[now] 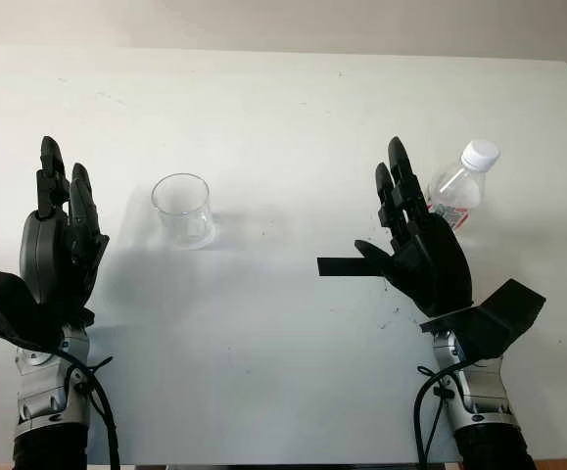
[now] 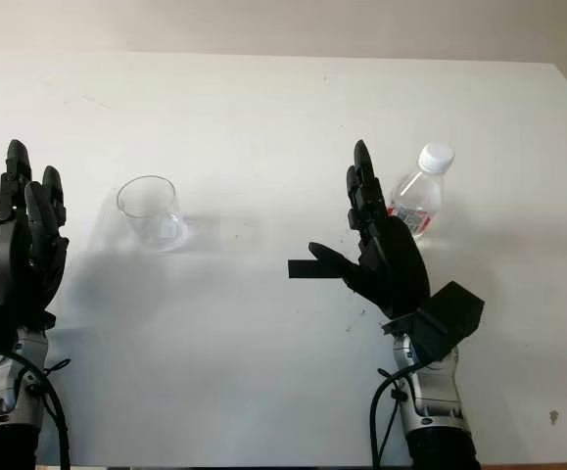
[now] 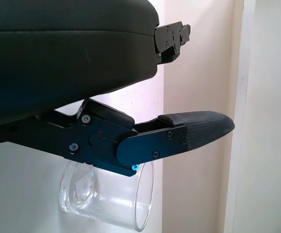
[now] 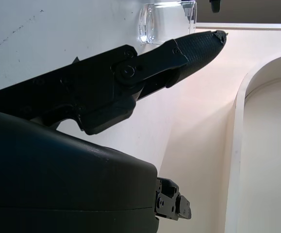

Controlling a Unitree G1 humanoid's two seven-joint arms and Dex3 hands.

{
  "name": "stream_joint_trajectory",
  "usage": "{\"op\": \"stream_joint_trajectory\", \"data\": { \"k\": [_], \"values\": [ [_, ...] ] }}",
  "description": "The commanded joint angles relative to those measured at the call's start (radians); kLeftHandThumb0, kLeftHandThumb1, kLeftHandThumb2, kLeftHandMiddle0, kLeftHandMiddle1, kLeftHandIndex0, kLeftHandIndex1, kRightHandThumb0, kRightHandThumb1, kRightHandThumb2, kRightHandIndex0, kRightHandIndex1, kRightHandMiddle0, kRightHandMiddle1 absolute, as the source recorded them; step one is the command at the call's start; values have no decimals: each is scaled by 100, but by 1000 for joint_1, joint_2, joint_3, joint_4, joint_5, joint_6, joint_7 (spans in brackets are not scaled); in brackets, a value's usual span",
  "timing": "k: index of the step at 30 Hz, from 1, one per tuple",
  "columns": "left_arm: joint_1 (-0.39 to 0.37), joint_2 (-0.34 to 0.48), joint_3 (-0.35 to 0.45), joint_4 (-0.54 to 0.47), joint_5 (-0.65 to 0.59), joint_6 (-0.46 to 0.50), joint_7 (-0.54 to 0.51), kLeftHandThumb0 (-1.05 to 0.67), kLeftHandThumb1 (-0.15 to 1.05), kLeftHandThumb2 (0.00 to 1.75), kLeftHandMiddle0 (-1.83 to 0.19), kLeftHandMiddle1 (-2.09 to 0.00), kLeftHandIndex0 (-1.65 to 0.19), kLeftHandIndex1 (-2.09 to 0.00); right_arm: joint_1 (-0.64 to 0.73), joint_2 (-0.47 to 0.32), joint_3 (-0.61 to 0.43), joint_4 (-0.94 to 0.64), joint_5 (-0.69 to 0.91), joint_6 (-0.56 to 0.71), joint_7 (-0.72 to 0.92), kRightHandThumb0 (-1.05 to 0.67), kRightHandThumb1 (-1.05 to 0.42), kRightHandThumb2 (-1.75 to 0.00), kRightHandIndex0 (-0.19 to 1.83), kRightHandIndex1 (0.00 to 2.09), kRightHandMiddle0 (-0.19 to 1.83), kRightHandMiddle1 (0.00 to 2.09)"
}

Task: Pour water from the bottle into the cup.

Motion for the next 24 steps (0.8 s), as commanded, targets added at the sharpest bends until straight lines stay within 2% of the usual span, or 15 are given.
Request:
{"op": "stream_joint_trajectory", "data": {
  "k": [1, 13, 16, 24],
  "values": [
    [2, 7, 1, -8, 2, -4, 5, -78, 105, 62, 13, -6, 19, -5, 9, -1, 2, -13, 2, 7, 3, -87, -97, -5, -19, 0, -19, 0],
    [0, 1, -5, -5, 3, -9, 7, -78, 105, 63, 13, -5, 19, -4, 7, -15, 12, -21, 1, 24, 23, -90, -97, -6, -19, 0, -19, 0],
    [3, 0, -4, -9, 0, -7, 10, -79, 105, 63, 13, -5, 19, -4, 0, -19, 26, -95, 49, 72, 80, -91, -97, -5, -19, 0, -19, 0],
    [11, -10, -8, 0, -4, -23, 3, -79, 105, 64, 15, -5, 19, -3, -76, -113, 13, -297, 243, 234, 291, -96, -99, -6, -19, 0, -19, 0]
  ]
}}
